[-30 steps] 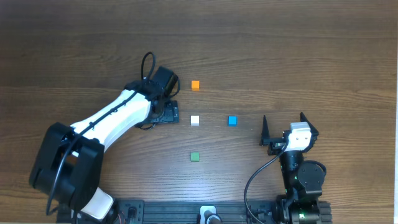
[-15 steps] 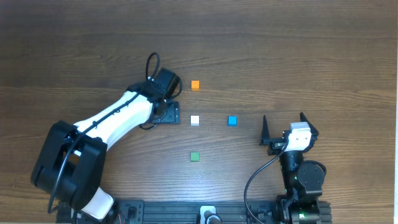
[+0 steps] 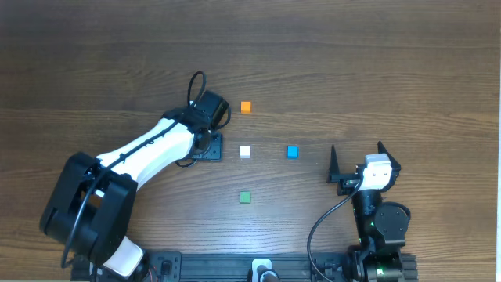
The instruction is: Stack Cubes
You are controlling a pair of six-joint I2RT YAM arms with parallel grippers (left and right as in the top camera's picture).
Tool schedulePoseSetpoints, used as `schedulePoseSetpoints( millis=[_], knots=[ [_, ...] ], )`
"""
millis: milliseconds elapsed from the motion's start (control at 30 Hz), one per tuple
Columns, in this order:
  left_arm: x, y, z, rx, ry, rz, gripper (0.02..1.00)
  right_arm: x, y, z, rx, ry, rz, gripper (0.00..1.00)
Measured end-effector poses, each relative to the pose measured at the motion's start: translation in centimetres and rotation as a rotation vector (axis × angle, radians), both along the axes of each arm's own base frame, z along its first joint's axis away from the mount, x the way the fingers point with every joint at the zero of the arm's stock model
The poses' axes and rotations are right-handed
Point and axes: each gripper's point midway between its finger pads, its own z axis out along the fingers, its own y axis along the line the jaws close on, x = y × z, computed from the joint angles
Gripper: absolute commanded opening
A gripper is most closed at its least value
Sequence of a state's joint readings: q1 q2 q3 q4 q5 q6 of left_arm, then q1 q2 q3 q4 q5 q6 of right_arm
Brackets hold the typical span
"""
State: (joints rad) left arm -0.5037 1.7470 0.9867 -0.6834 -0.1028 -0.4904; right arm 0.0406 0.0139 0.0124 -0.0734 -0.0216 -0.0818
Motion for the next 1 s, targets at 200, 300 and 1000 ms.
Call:
schedulePoseSetpoints(
  millis=[200, 300, 1000],
  knots=[
    [0.08, 0.01, 0.01, 0.001, -0.004, -0.003, 0.478, 0.00, 0.00, 0.00, 0.000, 0.000, 0.000, 0.993],
    [0.10, 0.00, 0.01, 0.001, -0.004, -0.004, 0.457, 0.00, 0.00, 0.00, 0.000, 0.000, 0.000, 0.993],
    [0.47, 0.25, 0.04, 0.005, -0.019, 0.013, 0.202, 0.00, 0.00, 0.00, 0.000, 0.000, 0.000, 0.991]
  ],
)
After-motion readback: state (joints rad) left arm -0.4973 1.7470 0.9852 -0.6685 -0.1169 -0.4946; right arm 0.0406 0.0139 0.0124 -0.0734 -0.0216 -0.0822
